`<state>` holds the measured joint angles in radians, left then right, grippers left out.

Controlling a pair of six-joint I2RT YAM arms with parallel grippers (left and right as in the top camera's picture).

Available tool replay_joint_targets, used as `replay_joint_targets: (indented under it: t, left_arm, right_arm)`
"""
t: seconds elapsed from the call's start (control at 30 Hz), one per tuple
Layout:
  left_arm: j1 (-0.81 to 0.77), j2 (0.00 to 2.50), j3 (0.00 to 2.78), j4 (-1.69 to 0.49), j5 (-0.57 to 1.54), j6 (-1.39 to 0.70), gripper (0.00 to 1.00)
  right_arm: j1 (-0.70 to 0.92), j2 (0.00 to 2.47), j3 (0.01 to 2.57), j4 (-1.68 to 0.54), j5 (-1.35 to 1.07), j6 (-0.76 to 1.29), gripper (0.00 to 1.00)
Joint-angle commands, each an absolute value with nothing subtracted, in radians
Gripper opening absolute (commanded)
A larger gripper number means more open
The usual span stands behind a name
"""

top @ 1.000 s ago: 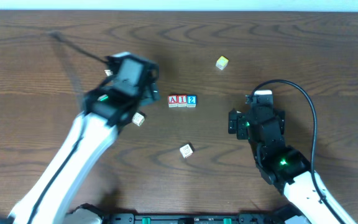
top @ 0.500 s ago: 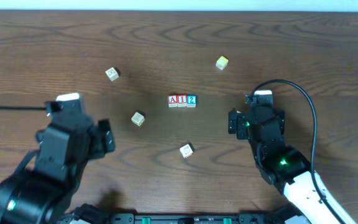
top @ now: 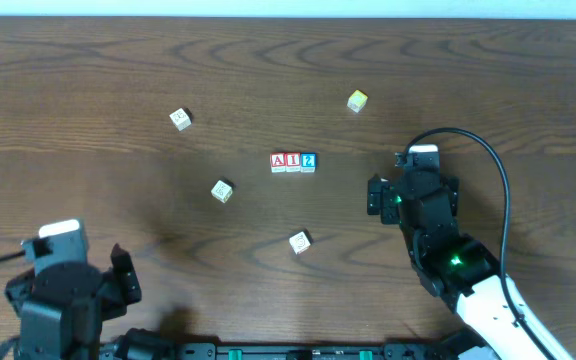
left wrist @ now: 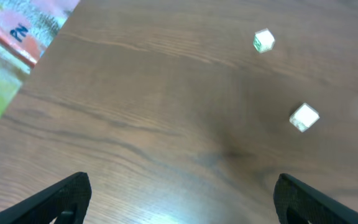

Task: Spell out Ai2

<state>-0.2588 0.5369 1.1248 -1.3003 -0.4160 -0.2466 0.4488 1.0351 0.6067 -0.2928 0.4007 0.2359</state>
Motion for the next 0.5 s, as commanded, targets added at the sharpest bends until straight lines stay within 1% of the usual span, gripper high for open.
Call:
replay_joint_targets:
  t: [0.0,0.17,0.3,0.47]
  left_arm:
    - [-0.179,0.44,1.011,-1.238,-0.362,-0.23,0.95]
    - [-0.084,0.295,0.821,-1.086,-0.267,-0.137,0.95]
    - [-0.03,0.195,0.672,-1.022,-0.232,-0.135,0.95]
    - [-0.002,0.091,0.529,-0.928,-0.236,-0.134,0.95]
  right_arm:
    - [0.441,1.035,0.611,-0.292,0.415,0.231,0.99]
    - [0.441,1.035,0.611,-0.292,0.415,0.231,0.99]
    - [0.441,1.035,0.611,-0.292,0.415,0.231,0.99]
    - [0.441,1.035,0.611,-0.292,0.415,0.231,0.99]
